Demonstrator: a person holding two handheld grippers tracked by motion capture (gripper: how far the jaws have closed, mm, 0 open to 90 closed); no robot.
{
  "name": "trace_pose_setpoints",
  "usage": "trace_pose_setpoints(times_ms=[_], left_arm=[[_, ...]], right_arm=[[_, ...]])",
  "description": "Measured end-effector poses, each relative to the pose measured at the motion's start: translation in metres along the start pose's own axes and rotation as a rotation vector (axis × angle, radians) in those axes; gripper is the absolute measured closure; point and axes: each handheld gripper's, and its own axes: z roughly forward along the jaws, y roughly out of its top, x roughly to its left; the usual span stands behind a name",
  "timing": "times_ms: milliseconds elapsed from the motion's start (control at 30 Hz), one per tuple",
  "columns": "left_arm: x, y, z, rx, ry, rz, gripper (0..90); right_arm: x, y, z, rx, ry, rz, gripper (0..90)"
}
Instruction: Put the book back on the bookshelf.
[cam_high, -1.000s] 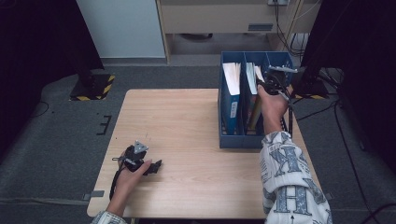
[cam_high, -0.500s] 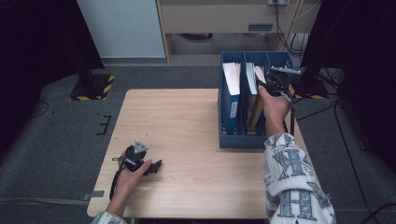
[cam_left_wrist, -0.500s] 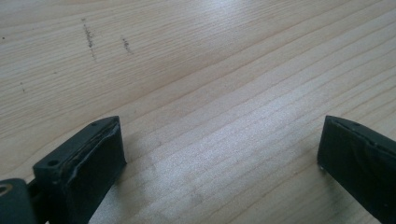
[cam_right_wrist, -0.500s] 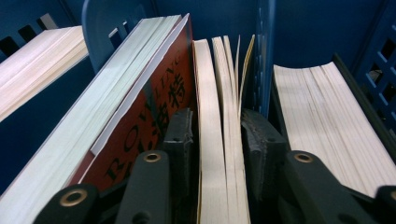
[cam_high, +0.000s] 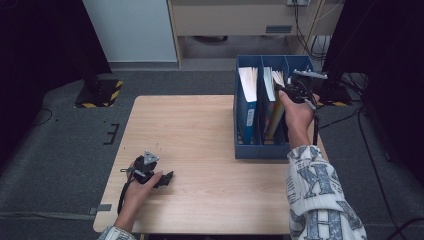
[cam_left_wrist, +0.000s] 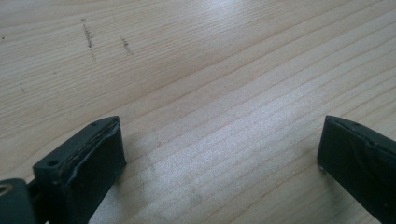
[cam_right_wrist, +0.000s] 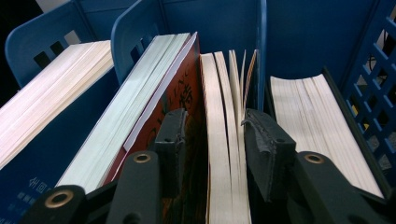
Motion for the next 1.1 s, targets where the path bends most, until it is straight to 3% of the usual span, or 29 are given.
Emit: trace_pose_setpoints(times_ms=[667, 1100], left_arm=[[-0.001, 0.000, 0.000, -0.001, 0.001, 0.000, 0.1], [-0.001, 0.001, 0.000, 0.003, 0.000, 0.004, 0.1]], right_arm=[[-0.002, 0.005, -0.021, -0.020, 0.041, -0.001, 55.8], [-0.002, -0.004, -0.026, -0.017, 0.061, -0.001, 55.3]])
